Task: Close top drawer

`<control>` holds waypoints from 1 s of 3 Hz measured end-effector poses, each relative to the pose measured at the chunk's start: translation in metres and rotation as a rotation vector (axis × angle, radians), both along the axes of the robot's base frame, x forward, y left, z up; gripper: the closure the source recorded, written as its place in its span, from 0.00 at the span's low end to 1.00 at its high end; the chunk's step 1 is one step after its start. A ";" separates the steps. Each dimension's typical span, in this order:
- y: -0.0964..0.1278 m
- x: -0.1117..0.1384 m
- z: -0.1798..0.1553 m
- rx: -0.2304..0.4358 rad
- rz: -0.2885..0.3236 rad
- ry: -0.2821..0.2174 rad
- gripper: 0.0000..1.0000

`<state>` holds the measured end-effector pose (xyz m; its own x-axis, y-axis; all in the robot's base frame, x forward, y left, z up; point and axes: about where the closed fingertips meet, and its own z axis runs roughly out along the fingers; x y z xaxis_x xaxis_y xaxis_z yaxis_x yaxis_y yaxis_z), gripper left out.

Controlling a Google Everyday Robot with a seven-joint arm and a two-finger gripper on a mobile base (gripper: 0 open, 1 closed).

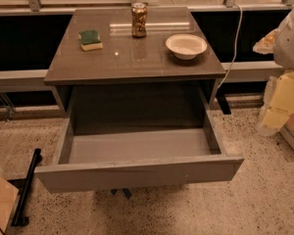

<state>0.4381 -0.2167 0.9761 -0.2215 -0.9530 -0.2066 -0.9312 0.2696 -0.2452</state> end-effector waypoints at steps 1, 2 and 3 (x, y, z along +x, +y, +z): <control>0.000 0.000 0.000 0.000 0.000 -0.001 0.01; 0.002 0.000 0.000 -0.001 0.003 -0.008 0.22; -0.001 -0.001 -0.029 -0.005 0.029 0.013 0.45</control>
Offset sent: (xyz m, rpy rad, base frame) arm 0.0006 0.0016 -0.0063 -0.0026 0.0069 0.0064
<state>0.4373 -0.2173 0.9469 -0.1965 -0.9601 -0.1991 -0.9416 0.2414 -0.2346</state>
